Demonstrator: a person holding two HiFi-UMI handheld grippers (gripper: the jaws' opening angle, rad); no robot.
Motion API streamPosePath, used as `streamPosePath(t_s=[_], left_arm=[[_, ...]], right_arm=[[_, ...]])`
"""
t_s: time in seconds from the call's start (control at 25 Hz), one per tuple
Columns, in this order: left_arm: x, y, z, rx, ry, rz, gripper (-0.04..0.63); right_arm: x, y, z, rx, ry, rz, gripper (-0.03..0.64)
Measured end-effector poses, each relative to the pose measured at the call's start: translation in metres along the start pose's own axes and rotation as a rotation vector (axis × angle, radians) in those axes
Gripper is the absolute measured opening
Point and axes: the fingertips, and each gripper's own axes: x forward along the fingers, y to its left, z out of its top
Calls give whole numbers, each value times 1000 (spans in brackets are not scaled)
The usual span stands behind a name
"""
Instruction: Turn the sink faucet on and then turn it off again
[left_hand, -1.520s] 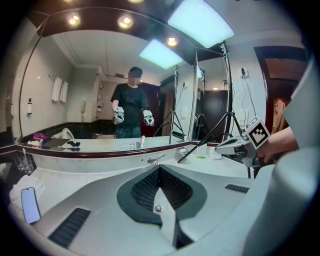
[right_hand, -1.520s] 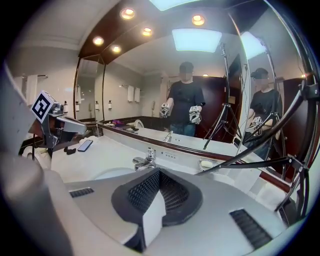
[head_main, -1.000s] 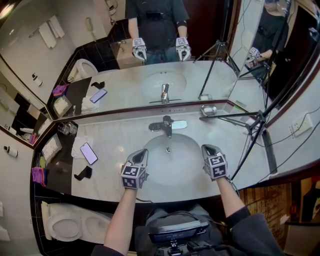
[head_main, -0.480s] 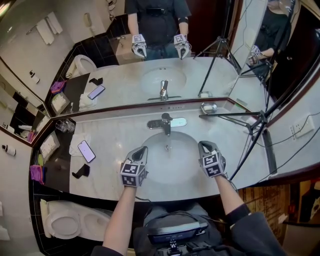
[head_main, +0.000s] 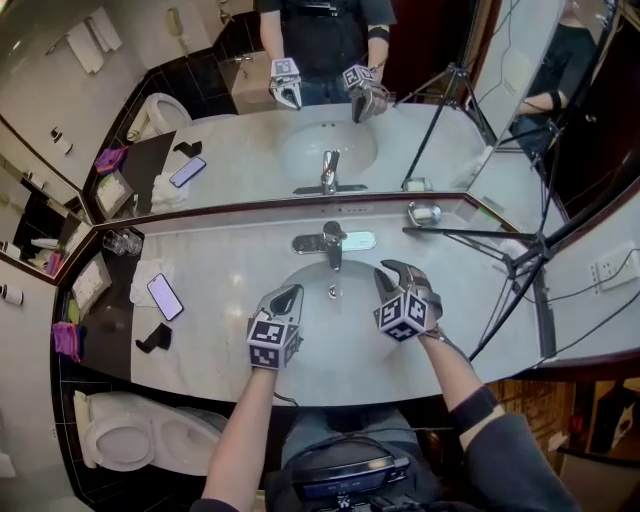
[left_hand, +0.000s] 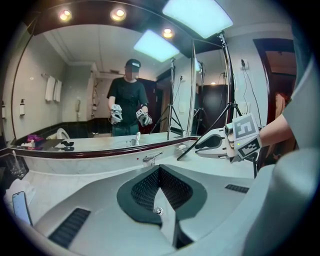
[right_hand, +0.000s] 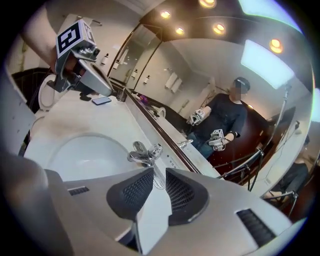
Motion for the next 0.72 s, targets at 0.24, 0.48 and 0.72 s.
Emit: streamPosePath(t_s=[0.24, 0.48, 0.72], left_arm=[[21, 9, -2, 3, -5, 5, 0], [34, 22, -14, -13, -2, 31, 0], [43, 22, -24, -32, 21, 9, 0]], right_arm=[[48, 0, 18, -169, 2, 28, 170], [91, 3, 27, -371, 12, 53, 172], [123, 8, 42, -491, 9, 74, 194]])
